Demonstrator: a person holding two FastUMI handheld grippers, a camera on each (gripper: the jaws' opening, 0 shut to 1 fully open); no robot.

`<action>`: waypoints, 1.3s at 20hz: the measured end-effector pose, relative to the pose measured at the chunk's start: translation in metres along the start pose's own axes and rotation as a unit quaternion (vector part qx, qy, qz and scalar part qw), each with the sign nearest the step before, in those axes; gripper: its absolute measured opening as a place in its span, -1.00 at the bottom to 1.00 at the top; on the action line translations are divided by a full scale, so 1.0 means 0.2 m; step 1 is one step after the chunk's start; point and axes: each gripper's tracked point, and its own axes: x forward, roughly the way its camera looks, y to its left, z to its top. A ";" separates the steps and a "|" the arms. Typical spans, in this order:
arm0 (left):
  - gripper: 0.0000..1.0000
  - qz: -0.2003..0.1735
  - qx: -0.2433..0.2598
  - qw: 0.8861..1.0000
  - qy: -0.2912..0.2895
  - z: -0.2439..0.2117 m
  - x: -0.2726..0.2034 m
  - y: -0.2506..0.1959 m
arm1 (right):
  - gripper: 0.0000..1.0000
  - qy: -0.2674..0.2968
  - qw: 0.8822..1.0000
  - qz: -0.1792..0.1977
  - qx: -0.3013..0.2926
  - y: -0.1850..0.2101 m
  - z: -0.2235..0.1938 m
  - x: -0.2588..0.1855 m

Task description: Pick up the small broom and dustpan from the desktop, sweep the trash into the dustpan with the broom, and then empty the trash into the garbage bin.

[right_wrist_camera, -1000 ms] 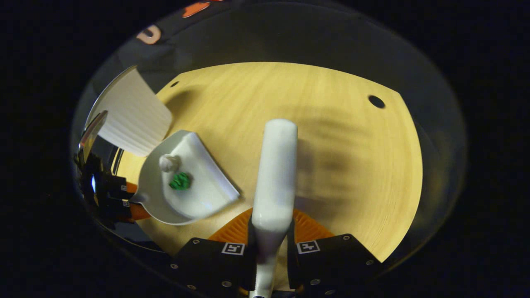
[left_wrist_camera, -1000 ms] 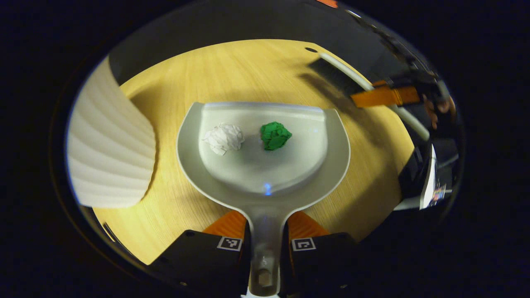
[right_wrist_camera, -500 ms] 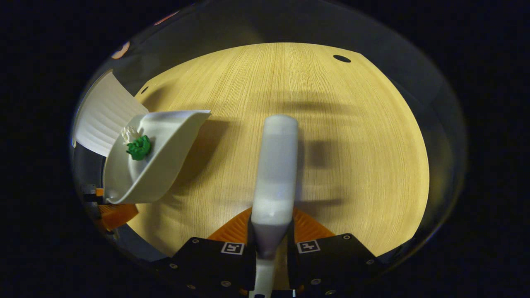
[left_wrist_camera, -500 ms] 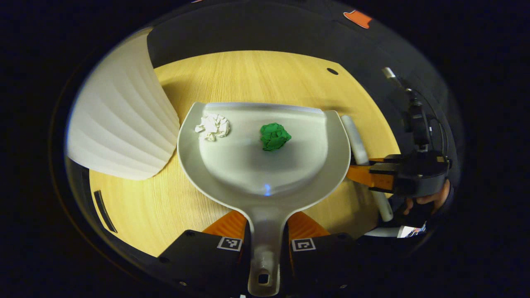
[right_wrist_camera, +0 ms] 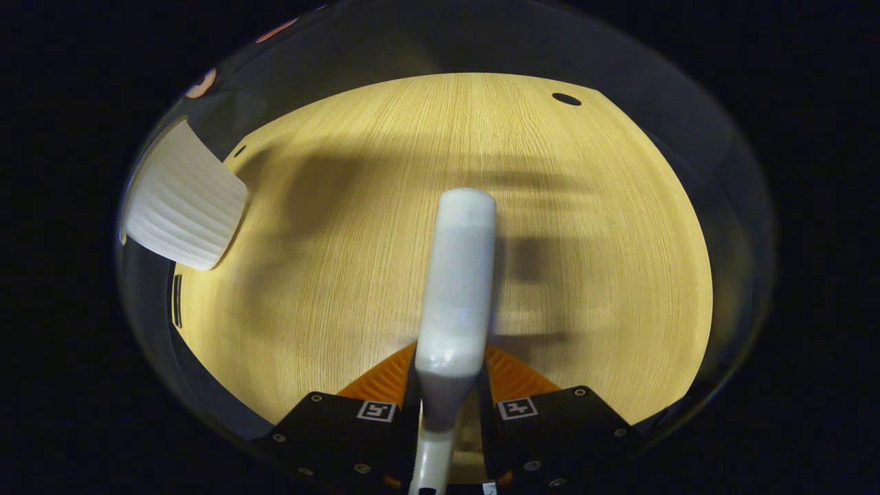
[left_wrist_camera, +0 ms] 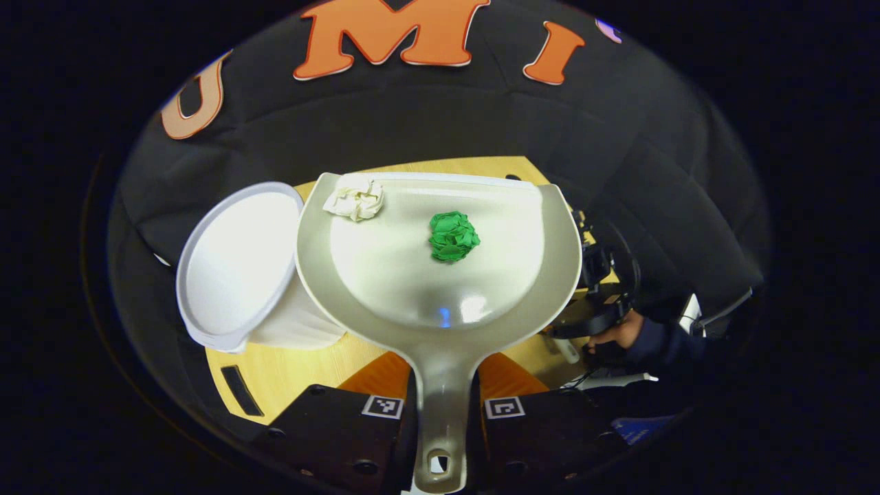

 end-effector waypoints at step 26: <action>-0.44 0.466 0.446 0.743 0.175 0.19 -0.75 1.59 | 0.50 -0.010 1.000 0.001 -0.024 -0.02 -0.07 -0.07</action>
